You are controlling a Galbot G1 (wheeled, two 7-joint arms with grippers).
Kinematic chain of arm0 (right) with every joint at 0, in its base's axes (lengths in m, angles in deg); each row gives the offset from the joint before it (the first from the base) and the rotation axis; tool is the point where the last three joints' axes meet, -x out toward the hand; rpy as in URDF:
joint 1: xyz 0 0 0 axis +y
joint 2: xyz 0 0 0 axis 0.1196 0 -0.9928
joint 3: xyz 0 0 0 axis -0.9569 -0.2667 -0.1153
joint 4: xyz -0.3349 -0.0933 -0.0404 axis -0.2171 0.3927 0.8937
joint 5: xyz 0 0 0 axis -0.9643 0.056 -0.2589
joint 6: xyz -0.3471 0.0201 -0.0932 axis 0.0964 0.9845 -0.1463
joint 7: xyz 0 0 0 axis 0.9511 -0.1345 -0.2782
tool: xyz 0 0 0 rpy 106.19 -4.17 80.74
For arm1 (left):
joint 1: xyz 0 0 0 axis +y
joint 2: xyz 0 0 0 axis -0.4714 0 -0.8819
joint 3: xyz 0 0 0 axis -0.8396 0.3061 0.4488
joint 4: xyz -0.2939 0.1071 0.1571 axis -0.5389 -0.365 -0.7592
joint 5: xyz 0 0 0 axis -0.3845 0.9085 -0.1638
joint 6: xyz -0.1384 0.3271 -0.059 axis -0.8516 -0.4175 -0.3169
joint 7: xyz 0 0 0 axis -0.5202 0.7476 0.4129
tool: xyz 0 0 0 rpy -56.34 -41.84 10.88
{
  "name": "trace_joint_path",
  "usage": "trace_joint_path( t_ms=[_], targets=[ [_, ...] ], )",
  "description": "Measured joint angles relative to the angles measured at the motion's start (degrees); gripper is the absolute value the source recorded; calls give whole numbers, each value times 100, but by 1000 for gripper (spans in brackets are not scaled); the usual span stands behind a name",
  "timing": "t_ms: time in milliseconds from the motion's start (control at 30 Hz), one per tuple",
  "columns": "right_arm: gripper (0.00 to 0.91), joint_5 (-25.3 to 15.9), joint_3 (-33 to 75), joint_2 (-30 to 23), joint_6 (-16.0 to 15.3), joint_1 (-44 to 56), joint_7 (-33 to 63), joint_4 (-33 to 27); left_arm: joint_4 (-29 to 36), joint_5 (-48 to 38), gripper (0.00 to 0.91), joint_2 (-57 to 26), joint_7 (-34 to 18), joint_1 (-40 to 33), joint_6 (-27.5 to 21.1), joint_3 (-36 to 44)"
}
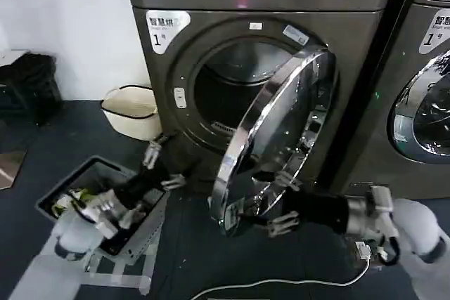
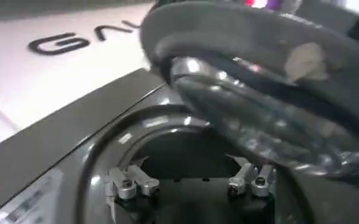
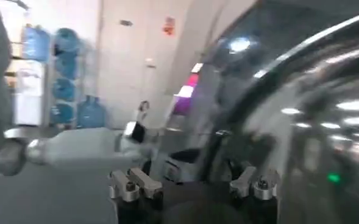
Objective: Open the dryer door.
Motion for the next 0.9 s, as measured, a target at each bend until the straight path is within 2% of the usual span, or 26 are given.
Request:
trace_joint_path(
  t_ms=[267, 433, 633, 767, 900],
  targets=[
    [907, 80, 1971, -378, 159, 1498, 508, 108, -137, -10, 907, 105, 54, -287, 136, 601],
    [907, 80, 3359, -951, 335, 2723, 920, 297, -268, -35, 907, 172, 70, -475, 266, 914],
    [907, -59, 4825, -1985, 479, 3758, 1624, 747, -455, -101, 907, 260, 68, -735, 338, 1258],
    [907, -510, 5543, -2799, 464, 3987, 2385, 834, -522, -181, 907, 316, 60, -951, 357, 1513],
    [907, -1100, 6155, -3522, 67, 4028, 3289, 723, -594, -198, 907, 344, 17, -1155, 357, 1770]
  ],
)
